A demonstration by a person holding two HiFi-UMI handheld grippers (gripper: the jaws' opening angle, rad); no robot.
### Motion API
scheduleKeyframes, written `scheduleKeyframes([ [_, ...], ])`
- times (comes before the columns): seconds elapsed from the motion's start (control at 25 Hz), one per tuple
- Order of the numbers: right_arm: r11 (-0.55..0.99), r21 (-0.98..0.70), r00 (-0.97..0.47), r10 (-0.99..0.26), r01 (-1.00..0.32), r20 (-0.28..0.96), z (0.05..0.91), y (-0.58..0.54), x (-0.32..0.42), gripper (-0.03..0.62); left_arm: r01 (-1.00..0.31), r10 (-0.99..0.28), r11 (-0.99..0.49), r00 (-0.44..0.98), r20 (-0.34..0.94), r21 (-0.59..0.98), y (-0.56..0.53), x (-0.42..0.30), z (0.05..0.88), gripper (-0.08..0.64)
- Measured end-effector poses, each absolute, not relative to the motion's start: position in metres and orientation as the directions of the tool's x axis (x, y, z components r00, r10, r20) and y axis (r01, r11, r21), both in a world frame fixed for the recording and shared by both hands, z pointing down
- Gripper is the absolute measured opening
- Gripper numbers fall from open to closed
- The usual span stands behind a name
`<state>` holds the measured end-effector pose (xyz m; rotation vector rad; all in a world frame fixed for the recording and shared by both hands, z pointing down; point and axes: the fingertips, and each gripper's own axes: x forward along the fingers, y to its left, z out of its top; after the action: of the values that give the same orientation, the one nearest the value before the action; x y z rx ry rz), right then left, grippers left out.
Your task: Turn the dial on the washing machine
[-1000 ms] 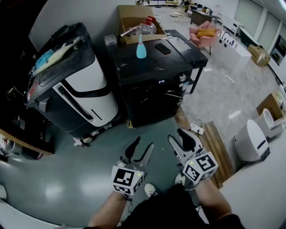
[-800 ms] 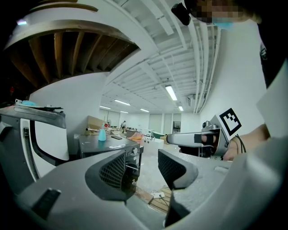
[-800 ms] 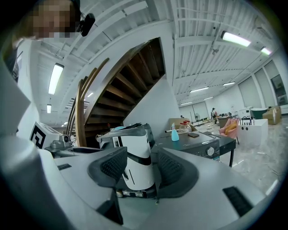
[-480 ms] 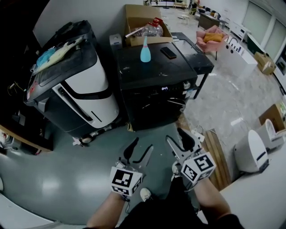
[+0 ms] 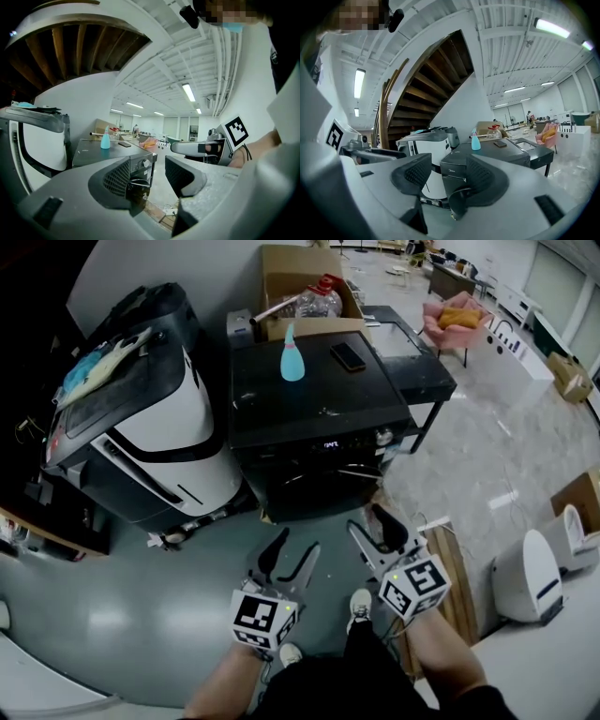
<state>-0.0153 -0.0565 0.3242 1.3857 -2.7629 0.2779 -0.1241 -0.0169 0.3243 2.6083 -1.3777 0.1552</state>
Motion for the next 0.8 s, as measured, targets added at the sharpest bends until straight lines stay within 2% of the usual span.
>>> scheduleKeyframes([
  [0.8, 0.625, -0.188, -0.652, -0.737, -0.758, 0.177, 0.36, -0.203, 0.102, 0.224, -0.872, -0.844, -0.476, 0.489, 0.221, 0.112, -0.146, -0.003, 0.336, 0.215],
])
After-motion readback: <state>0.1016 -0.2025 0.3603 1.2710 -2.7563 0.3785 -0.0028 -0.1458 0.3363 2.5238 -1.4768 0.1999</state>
